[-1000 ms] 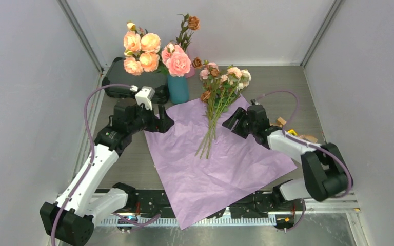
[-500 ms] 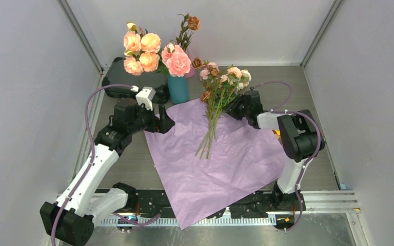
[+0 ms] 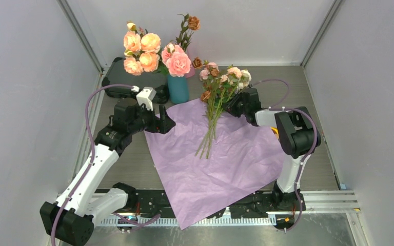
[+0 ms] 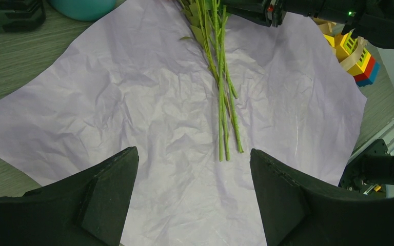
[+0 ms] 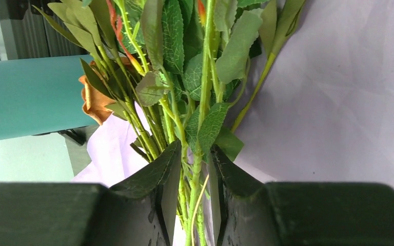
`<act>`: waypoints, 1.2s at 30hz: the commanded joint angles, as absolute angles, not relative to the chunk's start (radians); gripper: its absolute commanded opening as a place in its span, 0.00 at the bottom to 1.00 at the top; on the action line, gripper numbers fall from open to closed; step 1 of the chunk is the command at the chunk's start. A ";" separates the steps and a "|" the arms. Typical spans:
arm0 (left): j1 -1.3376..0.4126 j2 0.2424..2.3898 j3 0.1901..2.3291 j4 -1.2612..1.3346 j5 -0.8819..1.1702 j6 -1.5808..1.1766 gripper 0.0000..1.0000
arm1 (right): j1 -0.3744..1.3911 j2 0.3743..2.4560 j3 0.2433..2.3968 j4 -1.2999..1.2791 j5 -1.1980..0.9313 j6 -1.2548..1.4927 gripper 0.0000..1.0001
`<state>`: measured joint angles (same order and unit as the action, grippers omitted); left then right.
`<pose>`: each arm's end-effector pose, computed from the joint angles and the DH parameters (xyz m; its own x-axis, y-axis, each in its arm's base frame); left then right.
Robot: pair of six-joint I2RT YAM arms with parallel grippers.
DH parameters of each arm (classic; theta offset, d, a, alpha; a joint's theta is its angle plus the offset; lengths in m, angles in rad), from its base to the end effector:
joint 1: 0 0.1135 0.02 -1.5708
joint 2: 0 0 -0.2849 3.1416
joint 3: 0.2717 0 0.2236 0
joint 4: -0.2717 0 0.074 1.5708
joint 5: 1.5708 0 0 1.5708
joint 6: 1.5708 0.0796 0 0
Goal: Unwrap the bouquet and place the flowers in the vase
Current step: Pick up the fake flower from the wrapping paper.
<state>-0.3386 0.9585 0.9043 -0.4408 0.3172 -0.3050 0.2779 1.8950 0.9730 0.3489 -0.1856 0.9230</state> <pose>0.1863 -0.0919 0.3238 -0.5999 -0.0912 -0.7949 0.4134 0.8152 -0.4056 0.3966 0.1284 0.1656 -0.6485 0.6300 -0.4272 0.1631 0.6633 0.7304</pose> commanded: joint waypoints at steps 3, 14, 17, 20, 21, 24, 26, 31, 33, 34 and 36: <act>-0.345 0.959 0.939 -0.444 0.344 -0.304 0.82 | 0.274 1.915 1.010 0.387 -0.164 0.936 0.31; -0.350 0.963 0.940 -0.446 0.344 -0.301 0.82 | 0.275 1.960 1.040 0.425 -0.190 0.963 0.27; -0.350 0.965 0.940 -0.446 0.345 -0.301 0.82 | 0.274 1.972 1.045 0.438 -0.193 0.976 0.26; -0.352 0.967 0.941 -0.448 0.345 -0.301 0.82 | 0.275 1.985 1.050 0.446 -0.196 0.988 0.26; -0.353 0.968 0.942 -0.448 0.345 -0.299 0.82 | 0.275 1.986 1.053 0.448 -0.196 0.989 0.25; -0.354 0.967 0.942 -0.449 0.346 -0.298 0.82 | 0.275 1.988 1.056 0.451 -0.194 0.996 0.20; -0.355 0.967 0.942 -0.449 0.344 -0.298 0.82 | 0.275 1.985 1.057 0.452 -0.190 0.999 0.17; -0.356 0.964 0.943 -0.449 0.345 -0.292 0.82 | 0.275 1.969 1.038 0.478 -0.176 1.029 0.06; -0.357 0.963 0.943 -0.450 0.345 -0.290 0.82 | 0.275 1.958 1.027 0.494 -0.170 1.046 0.02; -0.357 0.962 0.943 -0.450 0.345 -0.288 0.82 | 0.275 1.950 1.023 0.503 -0.164 1.056 0.01; -0.357 0.961 0.943 -0.451 0.345 -0.288 0.82 | 0.275 1.937 1.011 0.520 -0.155 1.070 0.00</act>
